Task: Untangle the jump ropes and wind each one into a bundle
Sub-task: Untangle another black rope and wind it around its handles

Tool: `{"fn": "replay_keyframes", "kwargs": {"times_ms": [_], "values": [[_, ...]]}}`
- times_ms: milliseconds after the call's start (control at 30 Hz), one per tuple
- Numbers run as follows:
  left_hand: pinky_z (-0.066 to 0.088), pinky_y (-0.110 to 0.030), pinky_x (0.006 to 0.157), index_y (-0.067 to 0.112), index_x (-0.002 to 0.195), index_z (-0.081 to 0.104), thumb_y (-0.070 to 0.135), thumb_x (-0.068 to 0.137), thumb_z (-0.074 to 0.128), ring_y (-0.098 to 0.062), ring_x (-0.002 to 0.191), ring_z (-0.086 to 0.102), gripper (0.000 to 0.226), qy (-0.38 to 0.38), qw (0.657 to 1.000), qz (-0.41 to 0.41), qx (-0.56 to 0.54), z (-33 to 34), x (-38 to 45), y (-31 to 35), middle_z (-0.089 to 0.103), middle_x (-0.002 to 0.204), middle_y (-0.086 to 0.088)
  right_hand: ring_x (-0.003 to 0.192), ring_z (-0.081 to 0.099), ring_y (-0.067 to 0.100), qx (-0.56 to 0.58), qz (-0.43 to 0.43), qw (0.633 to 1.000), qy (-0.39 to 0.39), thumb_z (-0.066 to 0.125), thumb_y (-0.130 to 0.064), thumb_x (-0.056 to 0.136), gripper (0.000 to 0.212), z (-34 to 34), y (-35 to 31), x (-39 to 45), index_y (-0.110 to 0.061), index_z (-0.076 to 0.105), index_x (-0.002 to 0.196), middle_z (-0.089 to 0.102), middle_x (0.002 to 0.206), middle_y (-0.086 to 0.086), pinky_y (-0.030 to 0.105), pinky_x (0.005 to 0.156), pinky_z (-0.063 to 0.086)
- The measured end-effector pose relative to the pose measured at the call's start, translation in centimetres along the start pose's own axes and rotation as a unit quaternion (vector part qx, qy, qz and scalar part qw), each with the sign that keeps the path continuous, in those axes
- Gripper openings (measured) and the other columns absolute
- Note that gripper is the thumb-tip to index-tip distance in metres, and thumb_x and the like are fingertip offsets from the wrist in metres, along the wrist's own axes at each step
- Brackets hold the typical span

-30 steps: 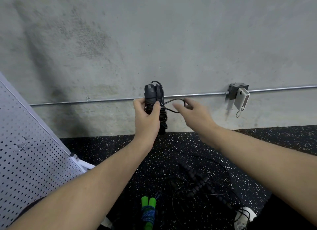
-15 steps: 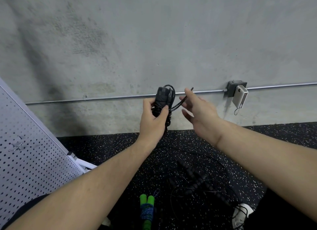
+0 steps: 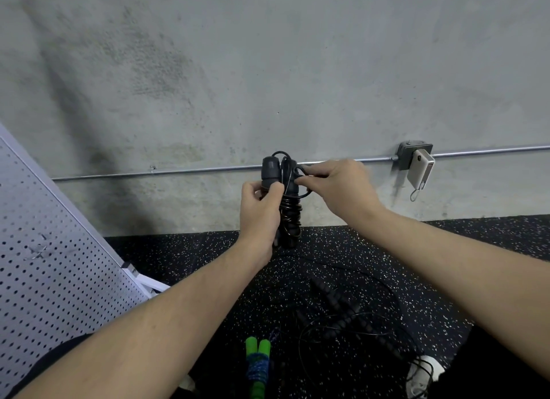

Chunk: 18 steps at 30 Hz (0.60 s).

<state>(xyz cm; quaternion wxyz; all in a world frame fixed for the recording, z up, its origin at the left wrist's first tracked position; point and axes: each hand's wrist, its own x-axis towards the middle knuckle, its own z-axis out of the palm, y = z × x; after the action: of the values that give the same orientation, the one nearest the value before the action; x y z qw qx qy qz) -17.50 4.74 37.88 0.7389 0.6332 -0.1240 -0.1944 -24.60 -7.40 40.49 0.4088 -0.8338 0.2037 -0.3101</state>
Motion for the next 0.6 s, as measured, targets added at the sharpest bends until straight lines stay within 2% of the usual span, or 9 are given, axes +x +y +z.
{"fn": "replay_keyframes", "kwargs": {"times_ms": [33,100,167,233,300,367,467,600], "values": [[0.057,-0.038,0.058,0.022,0.109,0.051,0.021,0.095,0.059,-0.023,0.073,0.071,0.015,-0.007,1.0,-0.002,-0.002,-0.1,0.0,-0.1,0.069,0.112,-0.02,0.04,0.041,0.006,-0.021,-0.003,1.0,-0.009,0.078,-0.023,0.086,0.014,-0.2,-0.1,0.2,-0.02,0.082,0.099,0.062,0.056,-0.01,0.016,0.042,0.028],[0.058,-0.036,0.057,0.022,0.11,0.05,0.016,0.094,0.061,-0.021,0.073,0.073,0.02,-0.016,1.0,0.001,-0.003,-0.2,0.0,-0.3,0.069,0.113,-0.023,0.038,0.04,0.008,-0.044,0.003,0.999,-0.026,0.078,-0.025,0.085,0.013,-0.6,-0.2,0.5,-0.021,0.082,0.097,0.067,0.06,-0.001,0.017,0.04,0.027],[0.058,-0.033,0.055,0.02,0.111,0.049,0.013,0.096,0.058,-0.016,0.068,0.072,0.019,-0.019,1.0,0.014,-0.009,-0.1,-0.2,-0.3,0.069,0.103,-0.019,0.037,0.036,0.01,-0.053,0.011,0.998,-0.039,0.079,-0.028,0.084,0.01,-0.9,-0.3,0.7,-0.023,0.083,0.093,0.068,0.065,0.009,0.019,0.039,0.025],[0.052,-0.027,0.045,0.02,0.112,0.048,0.015,0.1,0.052,-0.014,0.061,0.067,0.014,-0.022,0.999,0.023,-0.012,0.0,-0.4,-0.3,0.065,0.094,-0.011,0.037,0.034,0.011,-0.064,0.001,0.997,-0.048,0.078,-0.028,0.085,0.01,-0.9,-0.4,0.7,-0.022,0.083,0.091,0.06,0.059,0.008,0.02,0.039,0.024],[0.047,-0.026,0.041,0.021,0.112,0.048,0.017,0.101,0.049,-0.015,0.06,0.065,0.011,-0.03,0.999,0.027,0.002,0.0,-0.3,-0.6,0.063,0.094,-0.009,0.039,0.034,0.013,-0.097,-0.019,0.994,-0.047,0.077,-0.028,0.087,0.01,-0.8,-0.2,0.7,-0.025,0.083,0.094,0.047,0.049,0.002,0.021,0.041,0.026],[0.053,-0.029,0.05,0.021,0.111,0.05,0.015,0.099,0.053,-0.014,0.066,0.067,0.014,-0.034,0.999,0.036,0.018,-0.1,0.0,-0.8,0.062,0.096,-0.008,0.042,0.035,0.013,-0.136,-0.041,0.988,-0.052,0.075,-0.03,0.088,0.012,-0.8,-0.1,0.7,-0.029,0.082,0.098,0.04,0.045,-0.001,0.021,0.043,0.028],[0.061,-0.035,0.064,0.021,0.112,0.053,0.011,0.094,0.062,-0.015,0.071,0.069,0.022,-0.051,0.997,0.047,0.041,-0.4,0.5,-0.7,0.064,0.094,-0.007,0.046,0.044,0.007,-0.17,-0.083,0.98,-0.063,0.074,-0.033,0.089,0.016,-1.3,0.1,1.0,-0.029,0.081,0.103,0.041,0.042,-0.007,0.018,0.047,0.031],[0.059,-0.03,0.065,0.02,0.115,0.054,0.012,0.096,0.064,-0.009,0.069,0.07,0.023,-0.079,0.994,0.049,0.051,-0.7,1.0,-0.6,0.065,0.09,0.0,0.051,0.046,0.011,-0.204,-0.157,0.963,-0.073,0.071,-0.033,0.091,0.019,-2.0,0.2,1.2,-0.027,0.079,0.108,0.046,0.052,-0.009,0.018,0.05,0.028]]}}
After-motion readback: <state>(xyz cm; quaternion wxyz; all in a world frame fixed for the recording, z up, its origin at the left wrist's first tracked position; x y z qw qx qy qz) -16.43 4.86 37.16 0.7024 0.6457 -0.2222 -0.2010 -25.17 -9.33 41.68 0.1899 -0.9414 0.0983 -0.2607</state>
